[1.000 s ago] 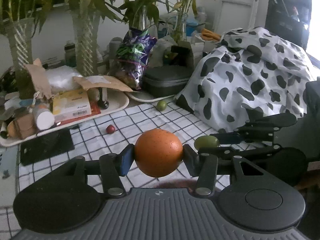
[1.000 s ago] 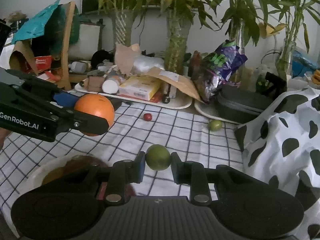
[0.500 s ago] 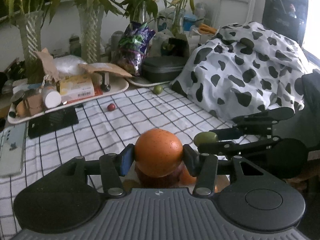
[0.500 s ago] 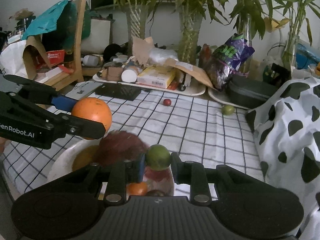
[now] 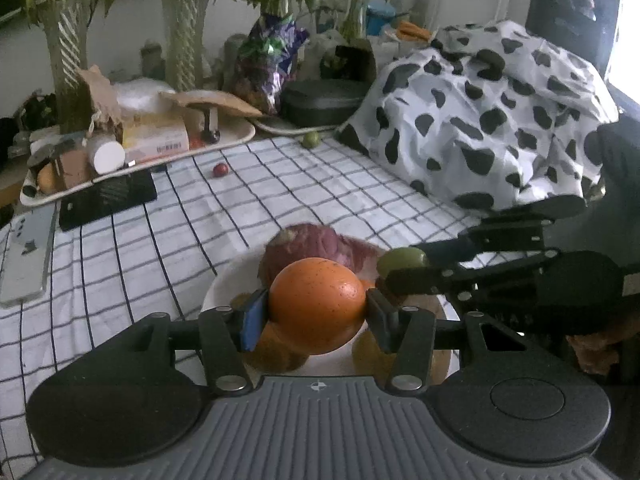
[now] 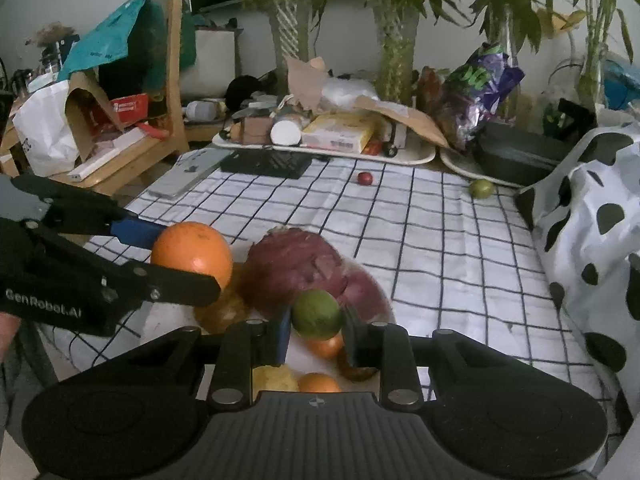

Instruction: Organize fruits

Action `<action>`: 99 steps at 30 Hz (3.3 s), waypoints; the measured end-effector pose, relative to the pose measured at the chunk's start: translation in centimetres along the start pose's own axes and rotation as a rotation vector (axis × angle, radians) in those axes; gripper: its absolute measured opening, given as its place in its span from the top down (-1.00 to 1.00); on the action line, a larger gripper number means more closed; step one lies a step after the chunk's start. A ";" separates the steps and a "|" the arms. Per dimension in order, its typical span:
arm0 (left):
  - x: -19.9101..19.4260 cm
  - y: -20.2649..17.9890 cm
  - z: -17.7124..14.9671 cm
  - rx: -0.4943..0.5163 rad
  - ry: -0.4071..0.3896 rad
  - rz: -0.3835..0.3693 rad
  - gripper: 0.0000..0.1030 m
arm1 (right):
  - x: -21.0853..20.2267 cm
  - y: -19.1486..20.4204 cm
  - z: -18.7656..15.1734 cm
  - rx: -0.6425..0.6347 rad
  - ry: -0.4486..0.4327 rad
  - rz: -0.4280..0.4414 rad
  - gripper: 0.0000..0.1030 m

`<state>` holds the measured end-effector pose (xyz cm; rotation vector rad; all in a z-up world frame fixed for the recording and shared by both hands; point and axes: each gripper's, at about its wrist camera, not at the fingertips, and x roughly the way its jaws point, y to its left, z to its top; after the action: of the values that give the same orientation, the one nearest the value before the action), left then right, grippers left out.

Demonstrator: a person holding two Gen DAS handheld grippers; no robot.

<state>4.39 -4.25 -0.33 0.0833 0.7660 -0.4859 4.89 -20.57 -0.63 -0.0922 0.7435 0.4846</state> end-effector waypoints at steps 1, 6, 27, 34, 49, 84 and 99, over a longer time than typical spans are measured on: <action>0.1 0.0 -0.2 0.002 0.010 -0.001 0.02 | 0.1 0.0 0.0 0.004 0.005 0.006 0.46; 0.4 -0.2 -0.8 -0.002 0.051 0.009 0.02 | 0.7 -0.3 -0.1 0.054 0.045 0.055 0.25; 2.6 -0.8 -2.8 -0.001 0.217 0.020 -0.22 | -1.7 -0.3 -1.0 0.123 -0.003 -0.066 -0.90; 1.7 -0.9 -2.5 -0.010 0.157 0.042 -0.47 | -2.1 -0.3 -1.1 0.130 -0.010 -0.069 -1.00; 0.7 -1.2 -2.3 -0.035 0.128 0.115 -0.48 | -1.9 0.2 -1.6 0.120 0.037 -0.127 -1.00; -3.3 -1.2 -4.4 -0.161 0.158 0.271 -1.00 | -2.7 1.8 -4.2 0.167 0.185 -0.284 -1.00; -2.9 -1.4 -4.5 -0.142 0.189 0.274 -0.99 | -2.5 1.7 -4.2 0.171 0.190 -0.284 -1.00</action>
<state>-0.91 -3.29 -1.47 0.1008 0.9562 -0.1634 -0.11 -21.13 -1.90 -0.0833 0.9392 0.1416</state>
